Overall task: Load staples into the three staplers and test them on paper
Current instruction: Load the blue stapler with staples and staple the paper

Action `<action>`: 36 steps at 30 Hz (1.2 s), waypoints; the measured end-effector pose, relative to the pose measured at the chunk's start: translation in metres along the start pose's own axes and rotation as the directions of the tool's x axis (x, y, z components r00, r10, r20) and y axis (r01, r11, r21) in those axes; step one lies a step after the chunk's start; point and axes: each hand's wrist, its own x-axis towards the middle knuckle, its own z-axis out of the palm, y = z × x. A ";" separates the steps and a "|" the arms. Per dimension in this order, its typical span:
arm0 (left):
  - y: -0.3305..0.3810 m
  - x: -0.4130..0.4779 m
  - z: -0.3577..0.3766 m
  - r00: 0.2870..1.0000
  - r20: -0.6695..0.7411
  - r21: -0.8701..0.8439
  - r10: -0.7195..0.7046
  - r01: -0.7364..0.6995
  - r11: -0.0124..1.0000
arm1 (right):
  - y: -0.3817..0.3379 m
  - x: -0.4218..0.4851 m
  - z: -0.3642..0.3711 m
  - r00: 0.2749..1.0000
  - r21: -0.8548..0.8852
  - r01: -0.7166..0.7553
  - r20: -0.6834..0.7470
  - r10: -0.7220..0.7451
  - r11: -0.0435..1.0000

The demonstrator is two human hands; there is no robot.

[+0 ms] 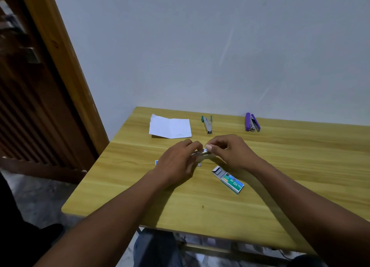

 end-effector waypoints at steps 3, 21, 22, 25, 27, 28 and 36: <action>0.011 0.013 -0.004 0.978 0.034 -0.151 -0.207 0.210 0.966 | -0.005 0.007 -0.005 0.996 0.102 -0.023 -0.084 0.031 0.995; 0.034 0.039 -0.023 0.704 0.514 -0.853 -0.490 0.481 -0.204 | -0.016 0.000 -0.028 0.919 0.495 -0.019 -0.334 0.211 0.868; 0.039 0.042 -0.019 0.657 0.522 -0.846 -0.544 0.480 -0.232 | -0.019 -0.001 -0.025 0.925 0.484 -0.026 -0.320 0.205 0.875; 0.051 0.054 -0.007 0.534 0.488 -0.842 -0.691 0.498 -0.209 | -0.028 -0.005 -0.011 0.951 0.461 -0.019 -0.265 0.158 0.887; 0.053 0.061 0.000 0.455 0.415 -0.832 -0.788 0.541 -0.125 | -0.033 -0.011 -0.005 0.957 0.491 0.009 -0.256 0.135 0.871; 0.053 0.064 0.001 0.426 0.389 -0.828 -0.817 0.551 -0.106 | -0.034 -0.014 -0.002 0.960 0.509 0.023 -0.250 0.123 0.861; 0.052 0.066 -0.015 0.542 0.482 -0.857 -0.689 0.455 -0.242 | -0.025 -0.010 -0.003 0.900 0.652 -0.016 -0.321 0.295 0.758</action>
